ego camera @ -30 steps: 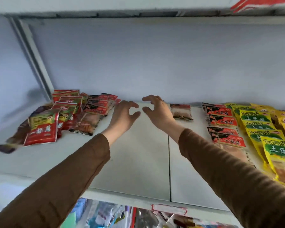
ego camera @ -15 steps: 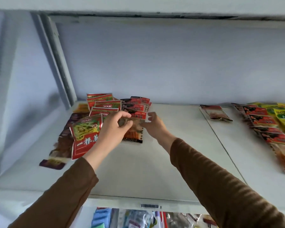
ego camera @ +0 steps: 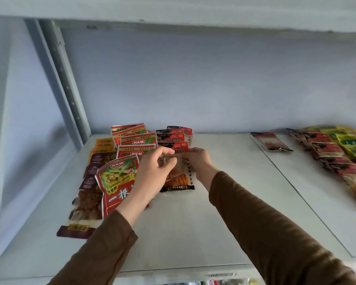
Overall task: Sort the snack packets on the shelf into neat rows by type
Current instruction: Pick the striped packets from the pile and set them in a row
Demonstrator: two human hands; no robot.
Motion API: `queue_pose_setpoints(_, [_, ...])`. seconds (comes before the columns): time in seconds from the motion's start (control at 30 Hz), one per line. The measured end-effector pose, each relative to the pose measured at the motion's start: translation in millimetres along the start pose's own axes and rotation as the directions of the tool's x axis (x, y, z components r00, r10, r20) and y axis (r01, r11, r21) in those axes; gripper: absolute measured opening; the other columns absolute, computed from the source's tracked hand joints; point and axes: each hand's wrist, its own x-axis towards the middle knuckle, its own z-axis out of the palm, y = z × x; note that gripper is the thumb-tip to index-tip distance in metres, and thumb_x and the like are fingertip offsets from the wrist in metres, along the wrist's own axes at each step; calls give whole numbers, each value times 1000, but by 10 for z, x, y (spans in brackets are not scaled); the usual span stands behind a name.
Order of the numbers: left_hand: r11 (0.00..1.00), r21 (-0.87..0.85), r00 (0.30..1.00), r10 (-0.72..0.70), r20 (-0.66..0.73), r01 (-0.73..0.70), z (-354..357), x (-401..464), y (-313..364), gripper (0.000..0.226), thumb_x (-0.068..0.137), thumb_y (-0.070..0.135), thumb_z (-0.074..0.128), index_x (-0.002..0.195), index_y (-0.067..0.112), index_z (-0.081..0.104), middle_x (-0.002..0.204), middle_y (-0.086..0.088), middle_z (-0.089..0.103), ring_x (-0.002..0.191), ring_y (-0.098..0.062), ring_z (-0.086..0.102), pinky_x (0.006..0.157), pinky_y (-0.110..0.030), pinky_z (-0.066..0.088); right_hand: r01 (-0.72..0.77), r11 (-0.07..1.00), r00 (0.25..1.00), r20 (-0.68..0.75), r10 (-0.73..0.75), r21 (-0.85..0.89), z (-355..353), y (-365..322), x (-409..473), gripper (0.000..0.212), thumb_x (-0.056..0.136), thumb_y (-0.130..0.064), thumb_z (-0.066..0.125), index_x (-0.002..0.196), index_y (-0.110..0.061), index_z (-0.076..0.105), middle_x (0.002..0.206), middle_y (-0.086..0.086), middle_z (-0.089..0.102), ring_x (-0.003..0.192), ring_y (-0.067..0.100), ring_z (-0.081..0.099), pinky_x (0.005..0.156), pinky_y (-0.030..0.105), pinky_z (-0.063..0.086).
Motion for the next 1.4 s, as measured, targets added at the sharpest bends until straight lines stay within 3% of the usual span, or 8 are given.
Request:
queue_pose_setpoints(0.17, [994,-89,998,-62,14,63,54,57,17,23,94,35,69,117,37,64,117,22,60,110,1,58,96,-28,50,116,976,990,52,-127,185,-144,1,-77,11,99,-4,52,97,-13,59,86,9,72,59,18,69,54,29,55])
queue_pose_setpoints(0.4, [860,-440,966,-248,77,256,123,156,197,89,78,51,83,147,41,27,149,9,45,135,-11,44,109,-34,37,335,874,924,59,-378,352,-619,-256,-284,9,101,-6,52,99,-14,57,96,12,68,75,20,67,63,33,54])
queue_pose_setpoints(0.53, [722,-568,917,-272,291,395,170,182,332,81,71,58,82,140,43,44,141,1,61,126,-17,58,111,-55,42,434,851,891,-5,-453,297,-469,-335,-392,12,100,-1,50,98,-12,55,80,3,69,66,13,65,59,28,54])
queue_pose_setpoints(0.7, [805,-527,951,-307,19,271,76,198,165,57,88,16,77,130,43,50,123,9,71,110,-11,70,96,-45,56,328,875,901,162,-404,355,-249,-324,-346,13,99,-10,58,110,-9,53,91,6,65,69,13,63,59,26,51])
queue_pose_setpoints(0.83, [826,-524,938,-322,-131,210,-259,268,-71,59,88,14,75,134,41,50,124,16,69,114,-6,67,101,-47,49,392,916,919,-4,-393,-84,-280,-382,-9,24,97,-33,62,111,-17,51,101,-1,62,88,19,59,72,31,50])
queue_pose_setpoints(1.07, [833,-511,904,-365,-221,211,-414,269,-258,60,88,15,76,139,28,45,128,7,68,117,-13,64,89,-34,49,330,573,935,177,-308,-750,100,-106,258,90,93,-54,58,153,-2,16,138,20,53,123,37,55,100,40,44])
queue_pose_setpoints(1.23, [837,-496,918,-356,-173,231,-363,201,-229,51,89,14,74,131,32,51,125,8,69,117,-13,65,96,-42,49,200,839,975,18,-221,-506,107,-124,377,65,88,-31,71,137,-4,37,121,12,62,110,32,61,93,40,51])
queue_pose_setpoints(1.4, [817,-499,934,-354,-38,289,-225,135,-85,38,86,22,75,122,28,62,114,14,74,113,-9,66,103,-45,39,144,983,986,72,-152,110,-125,-282,190,16,94,-8,64,109,-3,67,88,9,66,81,23,59,71,34,46])
